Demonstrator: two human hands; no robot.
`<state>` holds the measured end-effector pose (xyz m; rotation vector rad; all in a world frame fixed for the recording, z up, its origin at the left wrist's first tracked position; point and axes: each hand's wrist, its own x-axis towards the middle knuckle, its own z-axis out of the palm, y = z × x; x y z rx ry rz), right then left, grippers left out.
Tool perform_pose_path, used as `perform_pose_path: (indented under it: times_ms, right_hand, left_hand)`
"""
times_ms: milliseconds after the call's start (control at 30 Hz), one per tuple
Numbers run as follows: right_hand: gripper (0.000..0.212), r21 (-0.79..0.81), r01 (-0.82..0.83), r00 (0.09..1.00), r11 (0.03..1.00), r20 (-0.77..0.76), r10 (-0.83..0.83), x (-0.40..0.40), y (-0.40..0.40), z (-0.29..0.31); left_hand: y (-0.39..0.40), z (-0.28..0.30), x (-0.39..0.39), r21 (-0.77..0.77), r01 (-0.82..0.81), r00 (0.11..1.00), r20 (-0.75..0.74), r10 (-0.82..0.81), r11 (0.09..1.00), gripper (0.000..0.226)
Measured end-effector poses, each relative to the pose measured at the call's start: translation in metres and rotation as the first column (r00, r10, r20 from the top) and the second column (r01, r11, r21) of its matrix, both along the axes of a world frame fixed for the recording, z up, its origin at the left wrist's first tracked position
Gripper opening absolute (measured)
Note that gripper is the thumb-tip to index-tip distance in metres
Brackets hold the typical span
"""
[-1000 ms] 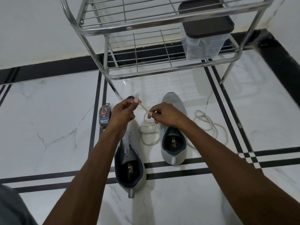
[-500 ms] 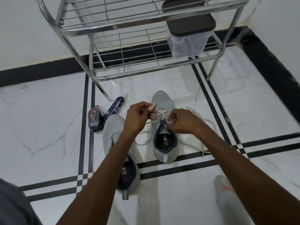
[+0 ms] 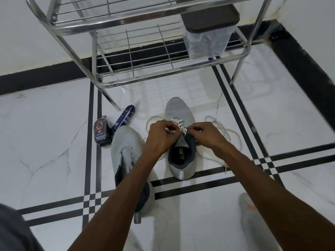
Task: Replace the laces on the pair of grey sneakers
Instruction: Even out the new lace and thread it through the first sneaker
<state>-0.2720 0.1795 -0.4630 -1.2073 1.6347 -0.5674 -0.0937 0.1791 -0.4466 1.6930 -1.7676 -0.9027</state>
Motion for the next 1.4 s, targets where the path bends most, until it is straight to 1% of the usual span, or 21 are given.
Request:
perform_pose_path:
  times_ms: [67,200,433,567,633,733,800,867,933,967,1000,1067,1100,1133,1167,1200,1233,1267,1300,1333,1400]
  right_hand:
    - [0.018,0.085,0.049,0.993,0.995,0.108,-0.058,-0.001,0.000,0.003]
    - [0.018,0.172,0.063,0.975,0.983,0.198,-0.097,-0.005,-0.001,0.004]
    - [0.016,0.209,0.041,0.956,0.977,0.276,-0.099,-0.011,0.000,0.008]
    - [0.023,0.273,0.040,0.930,0.961,0.340,-0.136,-0.016,-0.004,0.008]
    - [0.022,0.274,0.048,0.928,0.960,0.344,-0.145,-0.016,-0.006,0.006]
    - [0.014,0.229,0.045,0.954,0.972,0.279,-0.110,-0.010,-0.010,0.007]
    - [0.015,0.189,0.035,0.967,0.981,0.242,-0.081,-0.007,-0.013,0.006]
    - [0.013,0.156,-0.002,0.979,0.988,0.203,-0.030,-0.006,-0.014,0.009]
    - [0.010,0.117,-0.061,0.986,0.991,0.163,0.042,-0.011,-0.018,0.013]
    - [0.010,0.074,-0.023,0.990,0.997,0.137,0.013,-0.018,-0.022,0.013]
    - [0.009,0.007,0.094,0.990,0.996,0.103,-0.094,-0.028,-0.026,0.013]
    - [0.008,-0.194,0.388,0.920,0.901,0.018,-0.392,-0.052,-0.032,0.010]
    - [0.008,-0.298,0.423,0.891,0.856,-0.034,-0.452,-0.060,-0.033,0.007]
    - [0.009,-0.357,0.371,0.904,0.857,-0.072,-0.421,-0.063,-0.033,0.005]
    - [0.018,-0.372,0.263,0.942,0.891,-0.099,-0.319,-0.059,-0.030,0.006]
    - [0.033,-0.350,0.104,0.976,0.931,-0.143,-0.163,-0.051,-0.026,0.005]
    - [0.044,-0.320,-0.083,0.980,0.944,-0.200,0.018,-0.041,-0.021,0.004]
    - [0.042,-0.299,-0.240,0.950,0.924,-0.266,0.161,-0.028,-0.015,0.004]
    - [0.030,-0.285,-0.324,0.917,0.902,-0.329,0.225,-0.016,-0.010,0.005]
    - [0.019,-0.275,-0.363,0.891,0.891,-0.383,0.245,-0.006,-0.008,0.004]
    - [0.018,-0.263,-0.396,0.849,0.880,-0.470,0.242,0.000,-0.007,0.003]
  left_hand:
    - [0.000,0.000,-0.005,-0.002,-0.003,1.000,0.018,0.003,1.000,0.003]
    - [-0.001,-0.004,-0.013,0.024,-0.012,0.999,0.050,0.010,1.000,0.005]
    - [-0.001,-0.012,-0.016,0.014,-0.030,0.999,0.041,0.029,0.999,0.007]
    - [0.000,-0.015,-0.019,0.012,-0.052,0.997,0.053,0.051,0.999,0.010]
    - [0.005,-0.012,-0.021,-0.038,-0.100,0.994,0.051,0.102,0.994,0.010]
    - [0.014,-0.005,-0.025,-0.131,-0.211,0.976,0.029,0.216,0.969,0.017]
    - [0.019,0.000,-0.029,-0.066,-0.222,0.975,0.011,0.223,0.973,0.021]
    - [0.022,0.000,-0.032,0.013,-0.164,0.986,0.025,0.164,0.986,0.039]
    - [0.021,0.000,-0.032,0.029,-0.130,0.991,0.027,0.130,0.991,0.043]
    - [0.020,0.000,-0.031,0.030,-0.131,0.991,0.023,0.130,0.991,0.038]
    - [0.018,0.000,-0.031,0.040,-0.139,0.990,0.007,0.139,0.990,0.032]
    - [0.018,-0.002,-0.030,0.056,-0.153,0.988,-0.025,0.154,0.987,0.024]
    - [0.019,-0.004,-0.030,0.065,-0.161,0.986,-0.035,0.164,0.985,0.024]
    - [0.021,-0.005,-0.030,0.081,-0.172,0.984,-0.040,0.175,0.982,0.025]
    - [0.023,-0.008,-0.031,0.102,-0.181,0.982,-0.039,0.186,0.978,0.026]
    - [0.023,-0.010,-0.031,0.121,-0.184,0.981,-0.037,0.190,0.975,0.027]
    - [0.023,-0.012,-0.033,0.136,-0.183,0.982,-0.029,0.188,0.974,0.029]
    - [0.022,-0.013,-0.034,0.141,-0.173,0.984,-0.015,0.177,0.975,0.030]
    - [0.020,-0.013,-0.034,0.141,-0.160,0.987,-0.006,0.162,0.977,0.030]
    - [0.019,-0.013,-0.034,0.136,-0.150,0.988,-0.007,0.152,0.979,0.029]
    - [0.019,-0.012,-0.031,0.120,-0.152,0.987,-0.036,0.158,0.981,0.024]
